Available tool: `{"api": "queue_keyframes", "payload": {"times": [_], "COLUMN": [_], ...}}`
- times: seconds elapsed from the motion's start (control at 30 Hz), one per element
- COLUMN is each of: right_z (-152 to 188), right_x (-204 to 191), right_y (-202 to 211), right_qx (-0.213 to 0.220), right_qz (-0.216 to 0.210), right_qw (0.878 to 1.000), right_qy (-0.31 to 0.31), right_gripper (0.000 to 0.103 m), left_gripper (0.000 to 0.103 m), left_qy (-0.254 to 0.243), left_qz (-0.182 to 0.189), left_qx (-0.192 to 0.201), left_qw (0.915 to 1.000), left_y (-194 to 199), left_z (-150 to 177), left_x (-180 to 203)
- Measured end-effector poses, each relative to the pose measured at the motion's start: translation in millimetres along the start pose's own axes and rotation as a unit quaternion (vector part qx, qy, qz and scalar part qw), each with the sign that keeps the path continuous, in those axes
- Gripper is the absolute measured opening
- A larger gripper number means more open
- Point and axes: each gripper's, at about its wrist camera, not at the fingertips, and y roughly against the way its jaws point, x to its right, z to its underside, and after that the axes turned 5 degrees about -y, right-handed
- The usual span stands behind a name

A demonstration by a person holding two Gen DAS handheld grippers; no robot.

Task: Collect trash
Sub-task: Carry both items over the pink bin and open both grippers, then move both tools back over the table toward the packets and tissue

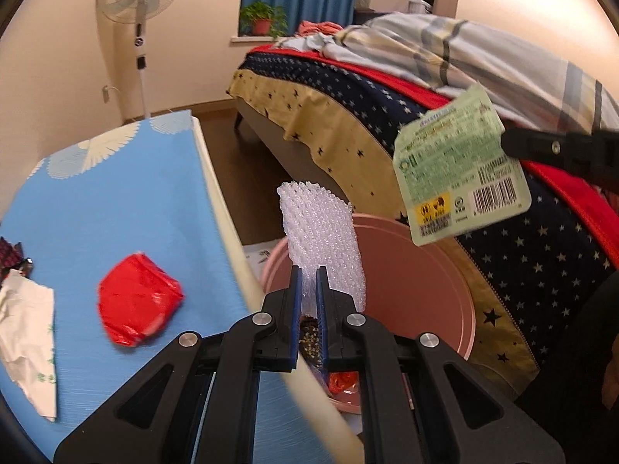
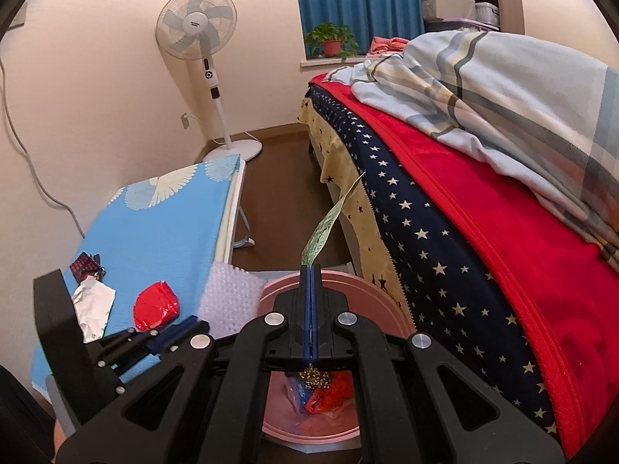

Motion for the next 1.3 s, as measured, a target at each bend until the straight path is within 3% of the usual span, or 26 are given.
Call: {"api": "queue_keyframes", "payload": {"times": [0.2,0.33,0.67,0.73,0.93,1.3], "right_z": [1.6,0.8,0.9,0.6,1.6,4.7], "right_x": [2.3,5.9,6.4,5.3,-6.6,-64.1], "right_y": [-5.5,-6.2,-5.1,-3.7,0.6,1.0], "right_qx": [-0.009,-0.009,-0.004,0.001,0.013,0.029], "right_qz": [0.018,0.024,0.024,0.019,-0.001,-0.087], "right_qw": [1.000,1.000,1.000,1.000,1.000,0.996], "right_qy": [0.001,-0.009,-0.016,-0.016,-0.009,-0.001], "right_gripper": [0.001,0.005,0.005,0.013,0.023,0.026], "left_gripper": [0.008,0.019,0.019,0.019,0.019,0.019], "left_qy": [0.001,0.005,0.025,0.028,0.045,0.113], "left_qz": [0.028,0.038,0.030,0.025,0.001,-0.074], "left_qx": [-0.010,-0.009,0.004,0.010,0.028,0.063], "left_qw": [0.9996,0.9992,0.9992,0.9993,0.9986,0.9889], "left_y": [-8.8,-8.7,3.0,8.5,28.0,86.0], "left_z": [3.9,4.5,2.5,2.5,2.0,-5.1], "left_x": [5.9,6.2,-6.1,-10.6,-29.9,-106.0]}}
